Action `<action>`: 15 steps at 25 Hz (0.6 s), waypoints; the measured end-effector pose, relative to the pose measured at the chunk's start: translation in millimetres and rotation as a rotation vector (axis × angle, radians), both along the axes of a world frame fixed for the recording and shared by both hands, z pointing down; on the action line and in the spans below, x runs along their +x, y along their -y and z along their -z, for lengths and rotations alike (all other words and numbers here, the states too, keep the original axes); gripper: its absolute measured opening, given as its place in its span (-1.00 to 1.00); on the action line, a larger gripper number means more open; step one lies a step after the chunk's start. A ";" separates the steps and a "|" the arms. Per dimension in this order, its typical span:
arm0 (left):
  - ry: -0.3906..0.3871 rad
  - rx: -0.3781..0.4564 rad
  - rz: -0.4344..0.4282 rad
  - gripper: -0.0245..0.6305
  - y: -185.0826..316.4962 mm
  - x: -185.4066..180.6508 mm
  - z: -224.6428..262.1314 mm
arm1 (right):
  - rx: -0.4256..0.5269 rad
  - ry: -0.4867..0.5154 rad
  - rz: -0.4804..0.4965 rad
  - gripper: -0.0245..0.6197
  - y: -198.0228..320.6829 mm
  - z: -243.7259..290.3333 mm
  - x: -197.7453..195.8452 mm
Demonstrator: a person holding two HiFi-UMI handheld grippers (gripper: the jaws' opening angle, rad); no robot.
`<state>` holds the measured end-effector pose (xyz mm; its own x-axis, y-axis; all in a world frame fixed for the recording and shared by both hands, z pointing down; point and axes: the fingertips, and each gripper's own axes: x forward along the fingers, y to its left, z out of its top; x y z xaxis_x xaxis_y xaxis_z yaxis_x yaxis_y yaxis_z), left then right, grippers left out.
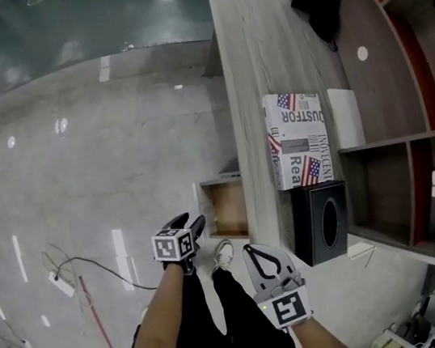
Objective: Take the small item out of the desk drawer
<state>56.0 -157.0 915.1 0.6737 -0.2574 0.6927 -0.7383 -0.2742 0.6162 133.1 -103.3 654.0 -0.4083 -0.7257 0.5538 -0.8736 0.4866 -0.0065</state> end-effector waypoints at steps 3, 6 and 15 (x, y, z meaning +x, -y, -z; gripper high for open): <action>0.043 -0.021 -0.028 -0.26 -3.5 3.0 -12.0 | -0.008 -0.005 -0.008 -0.86 -0.8 -4.7 1.1; 0.073 -0.038 -0.015 -0.55 -7.4 -2.9 -12.4 | -0.017 -0.007 -0.021 -0.86 -3.2 -2.2 0.9; 0.010 0.024 -0.031 -0.87 -4.7 -1.7 16.0 | 0.008 0.007 -0.058 -0.86 -6.6 9.2 4.1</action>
<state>54.3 -152.2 899.0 0.6748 -0.2529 0.6933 -0.7353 -0.3113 0.6020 137.2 -96.7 644.8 -0.3692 -0.7523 0.5456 -0.9002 0.4354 -0.0088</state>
